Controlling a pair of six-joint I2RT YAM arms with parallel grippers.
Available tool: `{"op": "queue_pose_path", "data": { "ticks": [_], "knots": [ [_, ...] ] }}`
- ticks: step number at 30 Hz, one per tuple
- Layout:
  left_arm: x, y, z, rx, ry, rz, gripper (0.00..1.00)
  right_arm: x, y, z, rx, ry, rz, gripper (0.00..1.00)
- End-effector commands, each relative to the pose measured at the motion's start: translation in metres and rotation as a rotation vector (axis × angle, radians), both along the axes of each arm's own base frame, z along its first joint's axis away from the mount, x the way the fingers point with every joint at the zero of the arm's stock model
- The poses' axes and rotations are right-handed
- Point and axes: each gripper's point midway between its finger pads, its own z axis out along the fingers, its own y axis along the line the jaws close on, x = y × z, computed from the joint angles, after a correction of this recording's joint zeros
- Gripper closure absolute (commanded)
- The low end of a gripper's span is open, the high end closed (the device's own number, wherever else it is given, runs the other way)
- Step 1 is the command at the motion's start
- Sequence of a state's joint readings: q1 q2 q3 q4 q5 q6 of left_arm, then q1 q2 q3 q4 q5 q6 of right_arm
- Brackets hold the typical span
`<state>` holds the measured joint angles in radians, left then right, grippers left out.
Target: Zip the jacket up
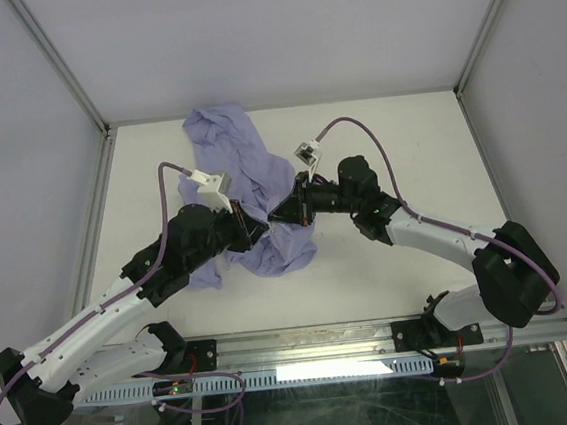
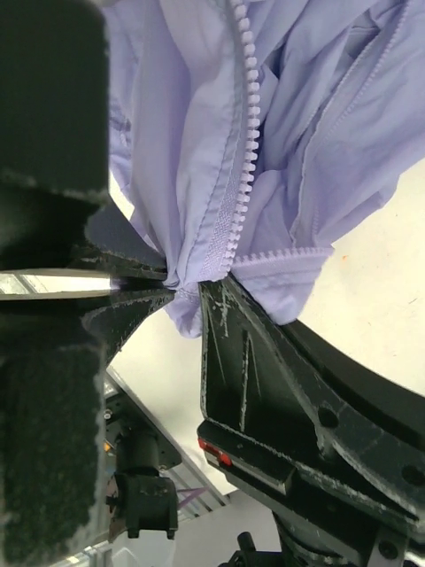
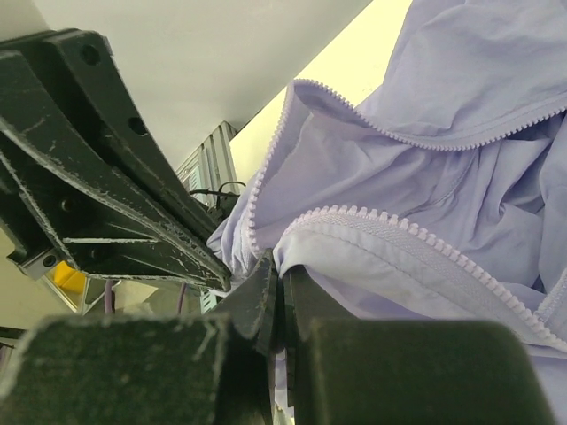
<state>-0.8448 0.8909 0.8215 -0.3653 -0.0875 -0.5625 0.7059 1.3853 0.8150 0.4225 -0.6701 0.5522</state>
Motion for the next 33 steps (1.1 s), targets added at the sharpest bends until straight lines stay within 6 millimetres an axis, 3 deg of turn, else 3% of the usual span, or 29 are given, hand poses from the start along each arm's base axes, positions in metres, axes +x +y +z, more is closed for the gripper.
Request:
{"op": "queue_pose_path", "data": {
  "ticks": [1,4,12,16,28,33],
  "knots": [
    [0.000,0.005,0.021,-0.176,0.044,0.110,0.88,0.000,0.003,0.039,0.111,-0.109,0.002,1.00],
    [-0.001,0.008,0.020,-0.255,0.124,0.175,0.76,-0.003,0.001,0.040,0.130,-0.112,-0.005,1.00],
    [-0.002,0.010,0.013,-0.444,0.301,0.300,0.58,-0.009,0.000,0.039,0.172,-0.081,0.010,1.00],
    [-0.002,0.016,0.008,-0.519,0.344,0.355,0.56,-0.012,-0.001,0.039,0.180,-0.074,0.018,1.00],
    [0.002,0.007,0.014,-0.630,0.329,0.322,0.68,-0.018,0.001,0.042,0.210,-0.056,0.050,1.00],
    [0.001,0.007,0.016,-0.645,0.308,0.306,0.94,-0.018,0.001,0.042,0.210,-0.056,0.056,1.00]
  ]
}}
